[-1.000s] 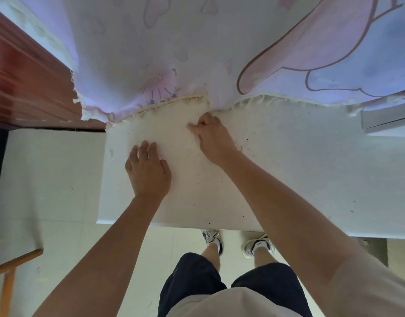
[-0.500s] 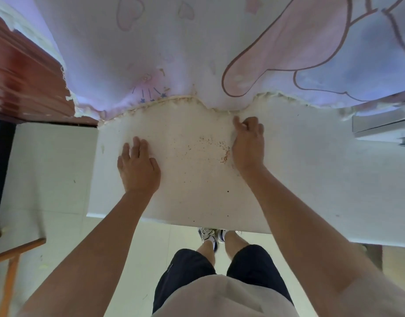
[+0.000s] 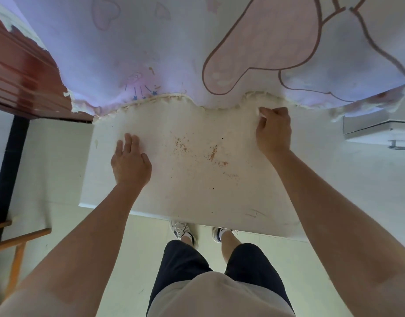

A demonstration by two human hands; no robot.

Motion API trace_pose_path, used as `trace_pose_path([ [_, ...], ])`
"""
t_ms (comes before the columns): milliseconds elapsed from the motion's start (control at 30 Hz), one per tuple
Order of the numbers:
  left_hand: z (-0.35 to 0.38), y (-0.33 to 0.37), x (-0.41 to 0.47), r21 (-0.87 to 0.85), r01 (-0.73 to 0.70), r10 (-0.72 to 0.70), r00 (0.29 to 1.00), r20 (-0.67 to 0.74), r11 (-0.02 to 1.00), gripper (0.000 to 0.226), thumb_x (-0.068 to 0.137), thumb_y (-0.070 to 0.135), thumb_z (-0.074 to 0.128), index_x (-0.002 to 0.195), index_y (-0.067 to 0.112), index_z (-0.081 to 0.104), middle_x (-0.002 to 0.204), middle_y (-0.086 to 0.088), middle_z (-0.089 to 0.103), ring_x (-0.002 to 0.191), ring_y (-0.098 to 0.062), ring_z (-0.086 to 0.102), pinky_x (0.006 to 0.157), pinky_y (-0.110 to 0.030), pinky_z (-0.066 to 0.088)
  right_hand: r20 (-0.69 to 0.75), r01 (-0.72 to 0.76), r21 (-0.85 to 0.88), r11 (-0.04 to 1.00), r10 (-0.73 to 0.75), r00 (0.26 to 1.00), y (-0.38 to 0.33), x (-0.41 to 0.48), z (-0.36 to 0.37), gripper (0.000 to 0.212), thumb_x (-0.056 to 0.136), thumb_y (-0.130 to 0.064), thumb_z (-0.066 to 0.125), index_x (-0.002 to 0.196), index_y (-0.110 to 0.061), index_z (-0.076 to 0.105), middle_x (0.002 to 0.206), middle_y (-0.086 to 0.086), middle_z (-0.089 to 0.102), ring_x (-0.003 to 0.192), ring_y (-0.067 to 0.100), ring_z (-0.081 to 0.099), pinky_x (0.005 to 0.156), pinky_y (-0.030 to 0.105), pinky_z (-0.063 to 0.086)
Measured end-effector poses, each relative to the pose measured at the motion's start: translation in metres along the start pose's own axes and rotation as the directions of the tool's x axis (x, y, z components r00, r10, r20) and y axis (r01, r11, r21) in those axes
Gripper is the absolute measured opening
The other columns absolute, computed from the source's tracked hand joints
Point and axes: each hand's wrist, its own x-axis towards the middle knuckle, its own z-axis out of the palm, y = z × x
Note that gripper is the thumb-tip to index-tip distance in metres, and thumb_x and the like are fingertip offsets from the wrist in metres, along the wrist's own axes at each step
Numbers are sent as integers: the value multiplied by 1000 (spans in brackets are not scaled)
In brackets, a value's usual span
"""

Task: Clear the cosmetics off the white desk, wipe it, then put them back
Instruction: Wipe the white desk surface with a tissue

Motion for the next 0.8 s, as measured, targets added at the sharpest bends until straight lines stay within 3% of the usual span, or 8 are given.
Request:
trace_pose_path([
  [100, 0, -1, 0, 16, -6, 6, 1000, 12, 1000, 58, 98, 19, 35, 154, 15, 21, 163, -2, 15, 148, -28, 16, 112, -48, 32, -19, 65, -123, 990, -68, 998, -5, -3, 11, 41, 92, 1, 47, 130, -8, 60, 117, 20, 49, 104, 39, 49, 89, 45, 49],
  [233, -3, -10, 1, 44, -42, 40, 999, 35, 998, 58, 99, 20, 35, 155, 17, 21, 163, 1, 14, 148, -26, 16, 108, -51, 33, 91, 215, -159, 964, -202, 975, -68, -27, 55, 37, 89, 0, 53, 125, -6, 59, 115, 17, 51, 99, 34, 50, 82, 42, 51],
  [433, -9, -23, 3, 54, -136, 131, 988, 77, 989, 58, 97, 20, 39, 153, 16, 23, 163, 2, 14, 147, -26, 19, 103, -52, 36, 350, 456, 33, 889, -437, 828, -142, -87, 96, 46, 89, 2, 48, 128, -19, 62, 117, 9, 51, 103, 27, 49, 89, 38, 45],
  [533, -11, -30, 4, 69, -186, 178, 979, 103, 980, 60, 97, 22, 38, 154, 15, 20, 164, 0, 11, 147, -27, 18, 100, -50, 39, 180, 323, 186, 928, -355, 917, -120, -89, 71, 42, 90, 5, 51, 122, -15, 69, 110, 9, 56, 100, 29, 55, 85, 41, 50],
  [600, -11, -32, 3, 87, -211, 201, 973, 111, 974, 61, 98, 24, 38, 154, 14, 18, 164, -1, 9, 148, -28, 17, 99, -50, 40, -27, 173, 154, 973, -170, 985, -86, -83, 46, 40, 92, 2, 50, 125, -14, 66, 114, 10, 55, 103, 29, 56, 86, 41, 52],
  [667, -9, -34, 3, 94, -227, 215, 969, 119, 969, 62, 98, 25, 37, 155, 13, 15, 164, -3, 7, 148, -29, 14, 102, -51, 38, -159, -49, 86, 995, 62, 985, -49, -78, 20, 44, 93, -1, 47, 133, -14, 59, 123, 12, 50, 110, 31, 52, 92, 40, 49],
  [733, -8, -33, 3, 79, -226, 216, 969, 118, 971, 62, 99, 25, 34, 155, 13, 12, 164, -3, 4, 149, -29, 10, 107, -50, 34, -144, -247, -21, 969, 242, 960, -22, -78, 10, 49, 92, 0, 44, 138, -14, 51, 130, 15, 43, 116, 35, 45, 95, 43, 46],
  [800, -6, -34, 2, 48, -227, 220, 969, 114, 973, 62, 99, 24, 34, 155, 13, 11, 164, -4, 3, 150, -29, 8, 112, -49, 30, -117, -293, -160, 943, 277, 954, -15, -84, 17, 55, 88, 5, 44, 141, -11, 45, 130, 20, 40, 113, 40, 43, 92, 47, 46],
])
